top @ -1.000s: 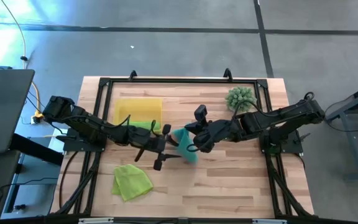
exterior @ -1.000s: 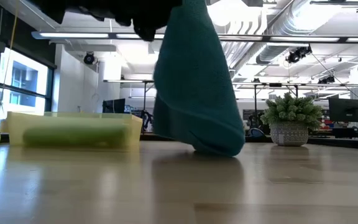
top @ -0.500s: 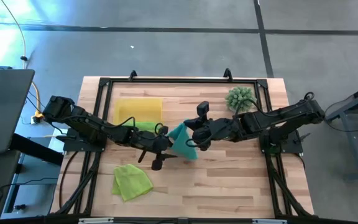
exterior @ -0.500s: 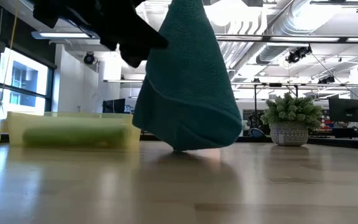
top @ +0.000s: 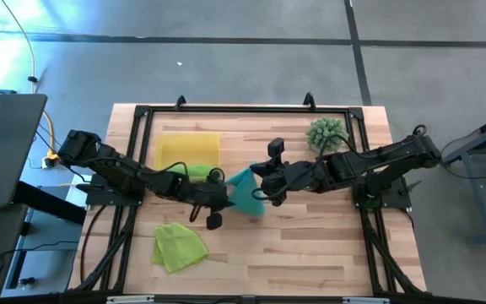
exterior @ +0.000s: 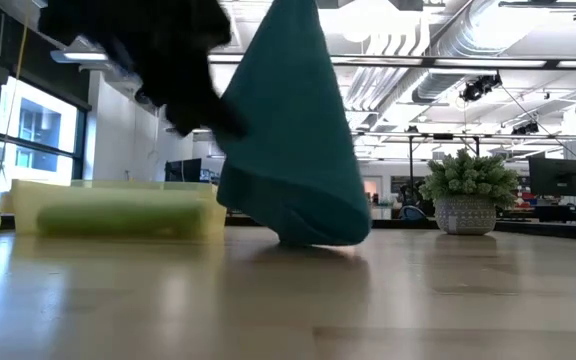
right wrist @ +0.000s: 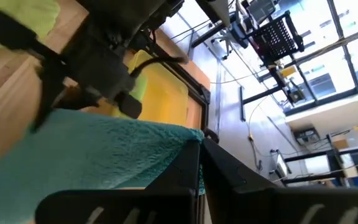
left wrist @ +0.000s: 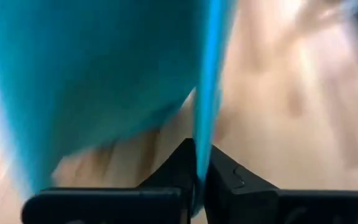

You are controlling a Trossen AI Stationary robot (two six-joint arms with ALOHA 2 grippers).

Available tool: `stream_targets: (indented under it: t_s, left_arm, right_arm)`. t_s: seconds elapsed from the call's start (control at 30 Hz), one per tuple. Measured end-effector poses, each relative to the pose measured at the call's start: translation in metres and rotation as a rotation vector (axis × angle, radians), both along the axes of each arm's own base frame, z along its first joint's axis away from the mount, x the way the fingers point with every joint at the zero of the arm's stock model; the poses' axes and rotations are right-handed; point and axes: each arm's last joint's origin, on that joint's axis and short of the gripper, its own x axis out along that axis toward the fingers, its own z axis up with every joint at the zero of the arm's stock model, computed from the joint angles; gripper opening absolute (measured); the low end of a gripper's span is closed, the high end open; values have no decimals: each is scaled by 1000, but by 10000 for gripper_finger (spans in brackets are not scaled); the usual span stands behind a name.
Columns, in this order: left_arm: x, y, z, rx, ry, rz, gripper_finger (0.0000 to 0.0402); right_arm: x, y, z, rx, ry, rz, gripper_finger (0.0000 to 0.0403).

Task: Roll microfiber towels into tight, uniform cylinder then place into a basket
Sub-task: Fold the blue microfiber towel

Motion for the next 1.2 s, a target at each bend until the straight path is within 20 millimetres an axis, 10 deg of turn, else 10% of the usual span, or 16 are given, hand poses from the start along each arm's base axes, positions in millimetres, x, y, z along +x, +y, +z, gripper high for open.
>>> stream_targets:
  t_s: [0.43,0.83,1.2]
  left_arm:
    - [-20,10,34,160,491,334,1]
    - [-19,11,51,166,520,339,0]
    - [-19,12,52,220,526,315,0]
  right_arm:
    - [-5,-3,-17,345,-30,-206,1]
    - [-12,-16,-72,570,128,-359,0]
    - [-10,-28,-76,584,127,-401,0]
